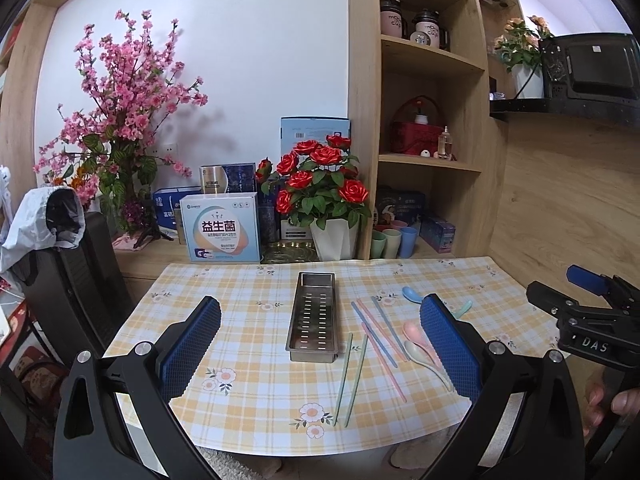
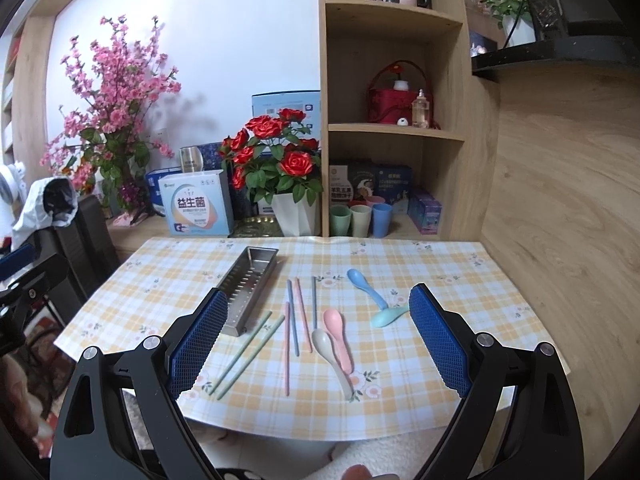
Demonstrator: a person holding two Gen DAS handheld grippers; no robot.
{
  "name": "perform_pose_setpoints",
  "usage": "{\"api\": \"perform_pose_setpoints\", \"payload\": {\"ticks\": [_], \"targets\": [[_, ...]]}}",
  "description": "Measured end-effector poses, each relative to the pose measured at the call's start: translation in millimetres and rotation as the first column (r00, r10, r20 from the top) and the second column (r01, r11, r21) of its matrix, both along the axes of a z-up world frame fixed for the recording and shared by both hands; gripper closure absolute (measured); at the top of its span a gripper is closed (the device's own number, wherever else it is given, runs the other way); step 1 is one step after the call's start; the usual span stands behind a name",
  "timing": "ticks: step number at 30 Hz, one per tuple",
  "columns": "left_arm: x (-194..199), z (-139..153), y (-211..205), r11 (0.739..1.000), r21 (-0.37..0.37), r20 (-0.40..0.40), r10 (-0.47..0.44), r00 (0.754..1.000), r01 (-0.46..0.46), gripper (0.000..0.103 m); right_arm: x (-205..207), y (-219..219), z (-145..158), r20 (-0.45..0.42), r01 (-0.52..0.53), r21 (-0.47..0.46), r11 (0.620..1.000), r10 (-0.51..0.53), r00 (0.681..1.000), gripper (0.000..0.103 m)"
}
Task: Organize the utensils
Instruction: 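Close left tool on a green chopstick while right tool approaches the white spoon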
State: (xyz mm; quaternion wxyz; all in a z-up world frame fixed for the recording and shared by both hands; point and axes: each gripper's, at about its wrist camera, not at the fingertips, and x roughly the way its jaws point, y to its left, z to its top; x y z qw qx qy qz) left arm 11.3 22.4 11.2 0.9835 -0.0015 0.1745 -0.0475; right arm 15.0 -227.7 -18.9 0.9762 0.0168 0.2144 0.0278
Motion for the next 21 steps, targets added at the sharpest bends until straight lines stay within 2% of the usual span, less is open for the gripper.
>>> {"api": "perform_pose_setpoints", "payload": {"ticks": [5,10,12,17,19,21], "targets": [[26,-4,16,0.999,-0.037,-0.006,-0.001,1.0,0.0,0.005,31,-9,3,-0.013,-0.021,0.029,0.999,0.021,1.0,0.014],[70,-26,27,1.0,-0.027,-0.073,-0.01,0.997,0.008,0.007,83,-8,-9,-0.054,-0.056,0.049,0.997,0.058,0.997,0.014],[87,-41,31,0.999,-0.03,-0.121,-0.026,0.992,0.023,0.016,99,-4,-17,-0.07,-0.068,0.057,0.996,0.072,0.995,0.014],[122,-98,32,0.992,-0.072,-0.283,-0.123,0.951,0.107,0.055,133,7,-55,-0.119,-0.086,0.082,0.993,0.096,0.988,0.014],[132,-125,25,0.985,-0.078,-0.335,-0.168,0.927,0.151,0.064,142,9,-73,-0.156,-0.09,0.1,0.991,0.105,0.982,0.014],[141,-148,18,0.979,-0.082,-0.384,-0.204,0.9,0.187,0.067,151,11,-94,-0.201,-0.094,0.108,0.99,0.114,0.973,0.014]]}}
